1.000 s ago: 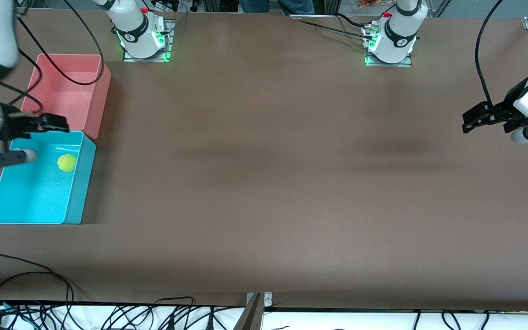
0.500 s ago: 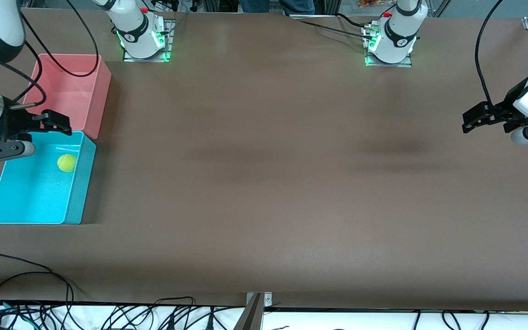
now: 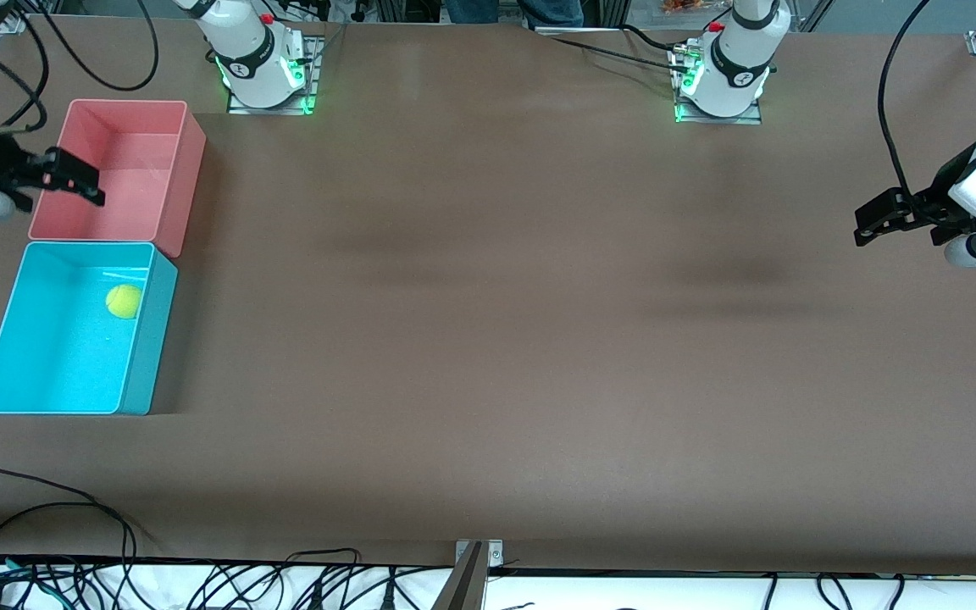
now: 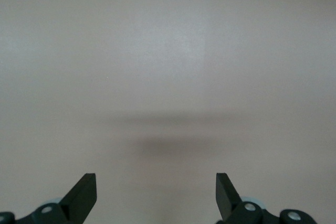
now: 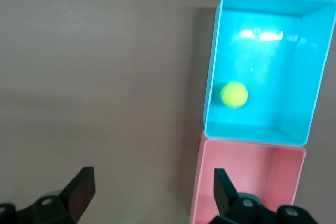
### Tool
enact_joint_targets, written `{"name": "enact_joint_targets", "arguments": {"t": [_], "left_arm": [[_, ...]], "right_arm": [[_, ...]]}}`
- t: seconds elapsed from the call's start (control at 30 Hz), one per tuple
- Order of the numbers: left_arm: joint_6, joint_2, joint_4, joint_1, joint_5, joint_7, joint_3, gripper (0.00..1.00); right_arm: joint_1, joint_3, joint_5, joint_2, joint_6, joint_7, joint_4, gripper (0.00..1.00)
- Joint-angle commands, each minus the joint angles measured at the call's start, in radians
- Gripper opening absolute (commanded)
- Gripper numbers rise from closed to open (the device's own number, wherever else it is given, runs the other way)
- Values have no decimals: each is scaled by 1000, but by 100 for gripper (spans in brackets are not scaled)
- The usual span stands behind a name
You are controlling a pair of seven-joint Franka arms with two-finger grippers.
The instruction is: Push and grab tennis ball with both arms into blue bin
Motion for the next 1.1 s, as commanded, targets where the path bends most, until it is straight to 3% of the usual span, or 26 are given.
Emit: {"name": "enact_joint_targets", "arguments": {"t": [0.0, 0.23, 0.53, 1.07], "left_arm": [[-6, -13, -12, -5, 22, 17, 0, 100], [-6, -13, -12, -5, 22, 17, 0, 100], [-6, -13, -12, -5, 22, 17, 0, 100], [-6, -13, -12, -5, 22, 17, 0, 100]], "right_arm": [[-7, 16, 10, -39, -7, 55, -32, 100], [4, 11, -32, -27, -28, 43, -2, 100], [67, -44, -33, 60, -30, 32, 99, 100], [64, -47, -22, 63, -30, 37, 97, 100]]}}
